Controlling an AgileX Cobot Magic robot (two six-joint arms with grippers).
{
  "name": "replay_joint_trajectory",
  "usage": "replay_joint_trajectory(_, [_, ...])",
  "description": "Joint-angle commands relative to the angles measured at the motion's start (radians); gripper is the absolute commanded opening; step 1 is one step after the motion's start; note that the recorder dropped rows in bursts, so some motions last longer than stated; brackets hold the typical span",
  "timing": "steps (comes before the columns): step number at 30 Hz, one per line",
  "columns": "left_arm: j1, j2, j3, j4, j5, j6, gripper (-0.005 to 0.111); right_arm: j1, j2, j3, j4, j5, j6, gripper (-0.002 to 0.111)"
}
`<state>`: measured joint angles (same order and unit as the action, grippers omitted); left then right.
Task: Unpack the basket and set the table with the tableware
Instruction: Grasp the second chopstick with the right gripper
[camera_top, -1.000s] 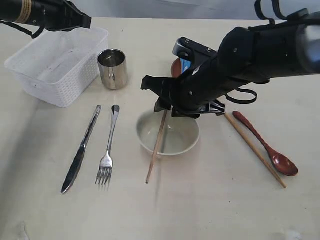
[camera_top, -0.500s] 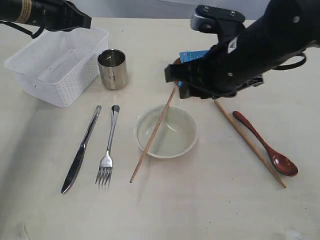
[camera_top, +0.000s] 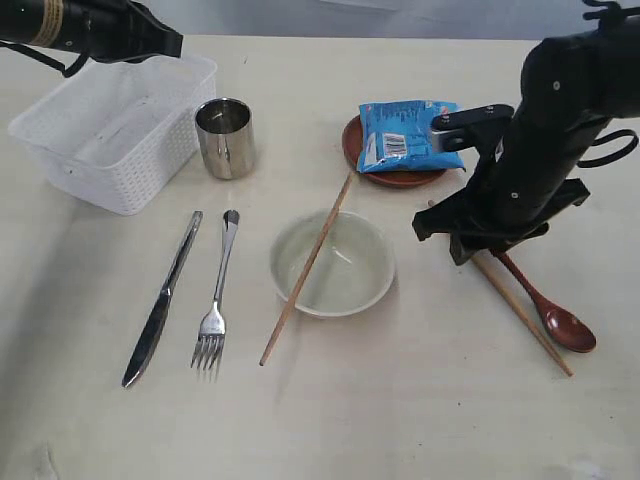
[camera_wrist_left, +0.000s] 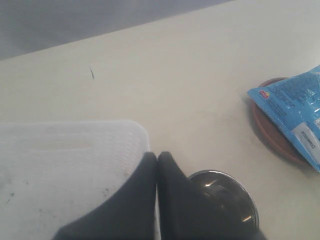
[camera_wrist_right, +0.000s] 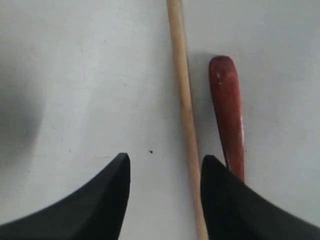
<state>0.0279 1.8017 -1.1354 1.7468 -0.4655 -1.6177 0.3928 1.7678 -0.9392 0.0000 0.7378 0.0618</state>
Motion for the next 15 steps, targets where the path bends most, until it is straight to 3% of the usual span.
replay_joint_trajectory(1, [-0.003, -0.01, -0.005, -0.004, -0.002, -0.001, 0.0, -0.007, 0.022, -0.002, -0.008, -0.021, -0.024, 0.044])
replay_joint_trajectory(15, [-0.003, -0.01, -0.005, -0.004, -0.002, 0.003, 0.0, -0.007, 0.035, -0.002, -0.008, -0.063, -0.032, 0.044])
